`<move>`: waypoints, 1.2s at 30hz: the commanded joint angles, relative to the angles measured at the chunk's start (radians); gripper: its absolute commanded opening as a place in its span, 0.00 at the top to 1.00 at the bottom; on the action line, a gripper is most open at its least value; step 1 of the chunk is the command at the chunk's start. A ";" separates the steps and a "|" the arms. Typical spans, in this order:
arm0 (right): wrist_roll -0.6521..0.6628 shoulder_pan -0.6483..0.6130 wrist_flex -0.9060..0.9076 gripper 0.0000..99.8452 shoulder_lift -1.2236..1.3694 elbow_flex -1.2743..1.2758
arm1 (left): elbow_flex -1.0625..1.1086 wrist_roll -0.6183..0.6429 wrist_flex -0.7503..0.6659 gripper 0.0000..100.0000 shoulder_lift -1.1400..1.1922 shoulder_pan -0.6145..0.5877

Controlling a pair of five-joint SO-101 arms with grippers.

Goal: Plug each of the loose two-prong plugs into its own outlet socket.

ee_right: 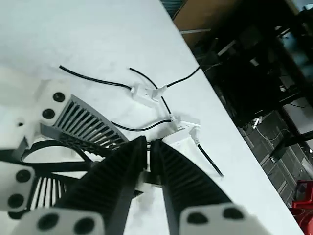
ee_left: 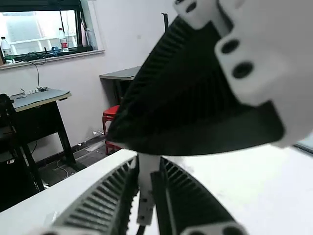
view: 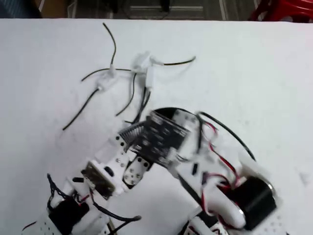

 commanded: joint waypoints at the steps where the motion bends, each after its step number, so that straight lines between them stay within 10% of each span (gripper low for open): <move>1: 0.005 0.082 -0.088 0.97 -0.105 0.216 | -0.029 0.003 -0.014 0.98 -0.016 0.002; 36: 0.140 0.495 -0.409 0.97 -0.202 0.626 | -0.029 0.003 -0.011 0.98 -0.016 0.002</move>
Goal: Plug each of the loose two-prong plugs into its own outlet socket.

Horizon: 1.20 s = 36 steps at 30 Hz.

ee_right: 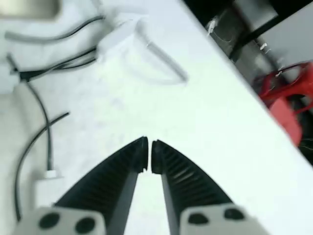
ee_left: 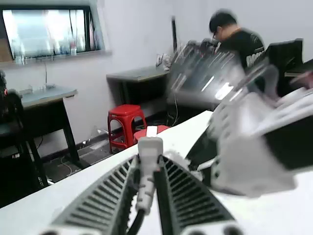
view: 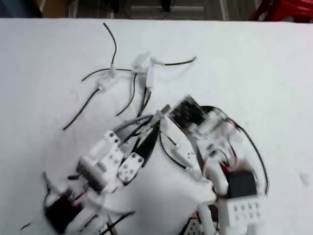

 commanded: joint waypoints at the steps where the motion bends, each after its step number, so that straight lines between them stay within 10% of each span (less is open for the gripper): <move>1: 0.008 0.021 -0.015 0.97 -0.004 -0.031 | -0.028 0.003 -0.009 0.98 -0.016 0.008; 12: 0.000 -0.001 0.182 0.97 0.001 -0.376 | -0.021 0.006 -0.005 0.98 -0.016 0.008; 23: -0.092 -0.364 0.196 0.97 0.116 -0.671 | 0.000 0.003 -0.011 0.98 -0.016 0.008; 36: -0.101 -0.335 0.153 0.97 0.344 -0.626 | -0.003 0.003 -0.009 0.98 -0.016 0.008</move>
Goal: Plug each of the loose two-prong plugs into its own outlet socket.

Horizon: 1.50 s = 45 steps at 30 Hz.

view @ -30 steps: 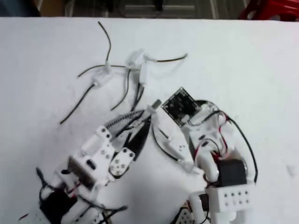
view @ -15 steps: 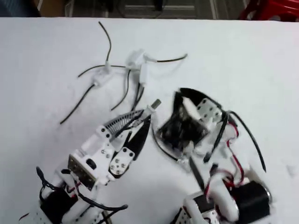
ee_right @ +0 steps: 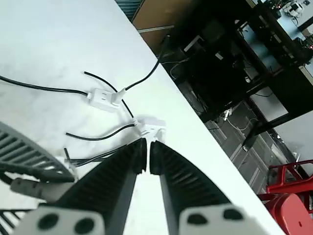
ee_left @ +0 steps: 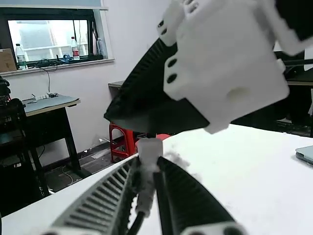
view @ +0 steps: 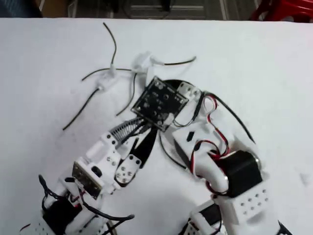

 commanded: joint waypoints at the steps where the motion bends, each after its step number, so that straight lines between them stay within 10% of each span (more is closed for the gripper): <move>1: -0.011 0.042 -0.045 0.97 -0.005 0.075 | -0.009 0.005 -0.009 0.98 -0.012 0.008; 16: -0.002 0.239 -0.294 0.97 -0.249 0.509 | -0.011 0.005 -0.011 0.98 -0.012 0.008; 33: -0.011 0.012 -0.128 0.97 -0.091 0.057 | -0.006 0.005 -0.011 0.98 -0.012 0.008; 45: -0.100 0.219 -0.452 0.97 -0.159 0.511 | -0.009 0.005 -0.006 0.98 -0.012 0.007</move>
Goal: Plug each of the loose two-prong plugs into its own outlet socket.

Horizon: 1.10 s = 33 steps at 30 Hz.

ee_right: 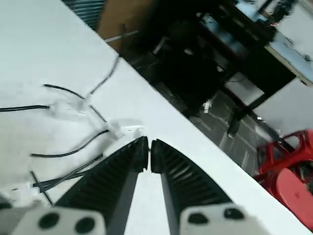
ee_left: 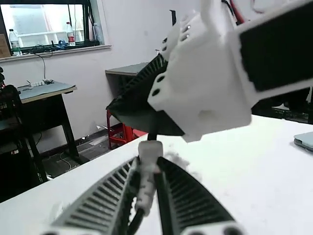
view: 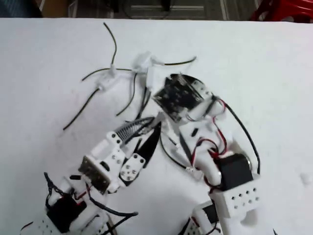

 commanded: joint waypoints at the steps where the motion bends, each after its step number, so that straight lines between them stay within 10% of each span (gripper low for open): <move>1: -0.003 0.061 -0.091 0.97 -0.048 0.144 | -0.017 0.003 -0.009 0.98 -0.016 0.007; 10: -0.003 0.127 -0.099 0.97 -0.137 0.190 | -0.017 0.009 -0.006 0.98 -0.016 -0.012; 17: -0.012 0.243 0.002 0.97 -0.130 0.215 | -0.021 0.215 -0.011 0.98 0.031 -0.318; 33: -0.012 0.366 0.232 0.97 -0.139 0.502 | -0.568 0.396 0.227 0.97 0.990 -0.371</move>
